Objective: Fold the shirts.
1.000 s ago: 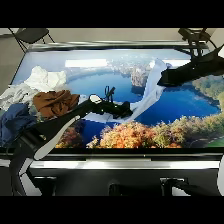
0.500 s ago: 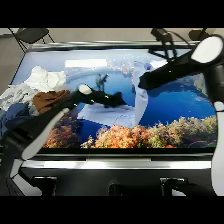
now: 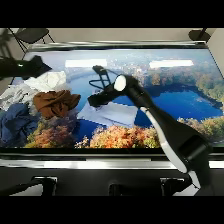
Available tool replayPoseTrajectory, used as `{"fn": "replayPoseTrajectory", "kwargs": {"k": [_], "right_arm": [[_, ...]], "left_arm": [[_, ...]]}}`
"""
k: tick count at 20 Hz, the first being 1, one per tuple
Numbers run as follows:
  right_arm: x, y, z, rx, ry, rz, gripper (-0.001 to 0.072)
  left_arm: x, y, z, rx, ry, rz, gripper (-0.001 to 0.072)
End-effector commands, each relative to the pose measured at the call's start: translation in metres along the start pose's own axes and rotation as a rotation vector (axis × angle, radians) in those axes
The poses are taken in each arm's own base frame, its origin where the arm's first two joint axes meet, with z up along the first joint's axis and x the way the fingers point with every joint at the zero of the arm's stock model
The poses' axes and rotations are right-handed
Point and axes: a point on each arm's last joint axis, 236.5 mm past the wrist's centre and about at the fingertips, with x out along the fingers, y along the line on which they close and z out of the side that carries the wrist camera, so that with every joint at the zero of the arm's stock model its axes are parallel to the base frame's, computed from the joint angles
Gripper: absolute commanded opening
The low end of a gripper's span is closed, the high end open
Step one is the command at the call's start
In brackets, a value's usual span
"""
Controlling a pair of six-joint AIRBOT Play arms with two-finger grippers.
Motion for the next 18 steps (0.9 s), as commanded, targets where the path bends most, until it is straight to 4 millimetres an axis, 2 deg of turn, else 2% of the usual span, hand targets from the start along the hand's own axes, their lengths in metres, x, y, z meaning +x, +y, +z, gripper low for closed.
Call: {"fn": "replayPoseTrajectory", "kwargs": {"k": [1,2,3,4,6,8,9,10,11,12,13,14,15,16,18], "right_arm": [[0.068,0.0,-0.019,0.298,0.026,0.032,0.0687],[0.066,-0.005,-0.023,0.343,0.044,0.027,0.0689],[0.057,-0.01,-0.021,0.357,0.054,0.024,0.0684],[0.038,-0.016,-0.019,0.358,0.066,0.022,0.0678],[-0.015,-0.034,-0.017,0.317,0.097,-0.013,0.0675],[-0.086,-0.074,-0.014,0.279,0.089,-0.128,0.0675],[-0.124,-0.106,-0.019,0.279,0.093,-0.216,0.0675],[-0.158,-0.142,-0.032,0.318,0.116,-0.305,0.0674],[-0.183,-0.173,-0.052,0.388,0.155,-0.359,0.0664],[-0.196,-0.199,-0.078,0.485,0.2,-0.37,0.0659],[-0.198,-0.216,-0.105,0.577,0.24,-0.351,0.0625],[-0.189,-0.225,-0.129,0.676,0.269,-0.303,0.0624],[-0.171,-0.223,-0.145,0.77,0.27,-0.212,0.0624],[-0.148,-0.218,-0.151,0.822,0.241,-0.124,0.0628],[-0.111,-0.218,-0.146,0.892,0.117,-0.041,0.0628]], "left_arm": [[-0.072,-0.011,0.018,0.056,-0.129,0.036,0.0031],[-0.08,-0.019,0.017,0.076,-0.141,0.029,0.0031],[-0.085,-0.025,0.016,0.086,-0.147,0.023,0.0031],[-0.087,-0.027,0.016,0.09,-0.151,0.021,0.0031],[-0.086,-0.026,0.015,0.09,-0.147,0.022,0.0031],[-0.081,-0.022,0.011,0.106,-0.133,0.027,0.0031],[-0.078,-0.02,0.008,0.101,-0.124,0.029,0.0031],[-0.075,-0.017,0.005,0.096,-0.114,0.03,0.0031],[-0.073,-0.015,0.002,0.098,-0.105,0.032,0.0031],[-0.072,-0.015,0.001,0.1,-0.099,0.033,0.0031],[-0.072,-0.015,0.0,0.101,-0.095,0.033,0.0031],[-0.072,-0.015,-0.001,0.101,-0.093,0.032,0.0031],[-0.072,-0.017,-0.002,0.103,-0.091,0.03,0.0031],[-0.071,-0.019,-0.002,0.106,-0.088,0.026,0.0031],[-0.068,-0.025,-0.005,0.116,-0.079,0.014,0.0031]]}}
